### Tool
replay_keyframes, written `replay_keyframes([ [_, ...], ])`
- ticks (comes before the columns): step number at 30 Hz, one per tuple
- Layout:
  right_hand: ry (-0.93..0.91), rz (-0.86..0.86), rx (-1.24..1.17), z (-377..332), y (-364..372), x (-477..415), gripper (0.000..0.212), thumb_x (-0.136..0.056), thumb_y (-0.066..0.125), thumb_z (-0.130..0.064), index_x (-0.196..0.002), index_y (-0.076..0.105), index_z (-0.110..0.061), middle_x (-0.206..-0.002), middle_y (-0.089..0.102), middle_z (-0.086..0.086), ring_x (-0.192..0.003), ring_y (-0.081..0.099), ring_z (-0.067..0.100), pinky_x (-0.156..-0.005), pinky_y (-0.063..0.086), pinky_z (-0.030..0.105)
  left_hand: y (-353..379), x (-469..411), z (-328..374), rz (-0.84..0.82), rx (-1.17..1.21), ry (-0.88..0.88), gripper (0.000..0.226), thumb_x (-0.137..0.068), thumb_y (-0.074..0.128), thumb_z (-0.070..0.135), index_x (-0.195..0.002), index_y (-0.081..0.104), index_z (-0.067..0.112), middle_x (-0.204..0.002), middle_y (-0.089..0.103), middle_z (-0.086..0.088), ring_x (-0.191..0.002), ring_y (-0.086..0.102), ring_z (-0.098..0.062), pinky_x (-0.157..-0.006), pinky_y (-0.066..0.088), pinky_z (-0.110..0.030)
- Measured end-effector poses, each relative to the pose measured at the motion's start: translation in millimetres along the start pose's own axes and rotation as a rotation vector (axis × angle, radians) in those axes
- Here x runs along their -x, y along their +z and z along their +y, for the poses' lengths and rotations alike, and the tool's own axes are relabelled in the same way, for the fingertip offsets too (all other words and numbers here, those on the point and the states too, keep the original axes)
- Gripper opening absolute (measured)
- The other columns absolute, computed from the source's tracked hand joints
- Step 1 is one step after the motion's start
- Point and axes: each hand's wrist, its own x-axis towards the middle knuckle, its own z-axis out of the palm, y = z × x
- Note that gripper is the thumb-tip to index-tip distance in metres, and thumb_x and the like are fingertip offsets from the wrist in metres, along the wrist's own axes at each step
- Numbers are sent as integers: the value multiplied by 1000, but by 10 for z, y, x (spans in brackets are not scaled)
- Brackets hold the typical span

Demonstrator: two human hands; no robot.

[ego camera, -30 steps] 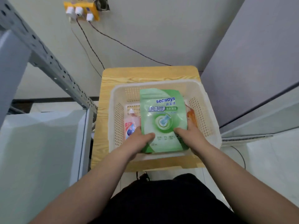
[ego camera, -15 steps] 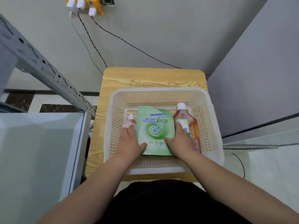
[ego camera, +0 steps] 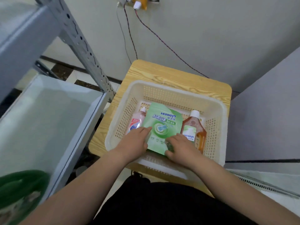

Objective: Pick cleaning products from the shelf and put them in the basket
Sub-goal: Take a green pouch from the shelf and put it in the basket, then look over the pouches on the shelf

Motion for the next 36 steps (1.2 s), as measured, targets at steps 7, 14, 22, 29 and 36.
replay_keyframes([
  [7, -516, -18, 177, -207, -126, 581, 34, -101, 50, -39, -132, 59, -28, -127, 64, -5, -122, 56, 18, -97, 45, 32, 302, 1447, 437, 285, 68, -255, 48, -94, 61, 24, -141, 59, 15, -129, 66, -6, -118, 60, -29, -99, 49, -41],
  [14, -895, -201, 447, -848, 293, 1113, 37, -103, 45, -45, -136, 56, -31, -126, 63, -7, -116, 59, 15, -91, 45, 30, 1153, 2885, 877, 304, 224, -716, 45, -100, 49, 39, -145, 49, 32, -140, 56, 8, -130, 48, -16, -103, 44, -33],
  [22, -1232, -441, 703, -1910, 1446, 2133, 35, -103, 45, -49, -133, 54, -34, -126, 62, -8, -113, 58, 13, -90, 51, 32, 2367, 4603, 1297, 448, 439, -1076, 45, -102, 45, 40, -146, 47, 31, -141, 57, 9, -129, 50, -15, -103, 45, -33],
  [29, -1442, -554, 834, -2756, 2825, 3478, 33, -103, 47, -47, -133, 55, -36, -123, 61, -14, -112, 57, 9, -91, 51, 33, 3660, 6197, 1835, 536, 624, -1330, 44, -101, 44, 41, -145, 45, 35, -137, 56, 11, -128, 50, -15, -102, 47, -37],
  [36, -1609, -704, 984, -3342, 3993, 4692, 33, -100, 50, -46, -131, 57, -36, -120, 62, -17, -112, 57, 7, -90, 51, 33, 4607, 7255, 2362, 646, 826, -1539, 43, -102, 43, 41, -144, 45, 34, -136, 56, 10, -127, 50, -15, -99, 46, -34],
])
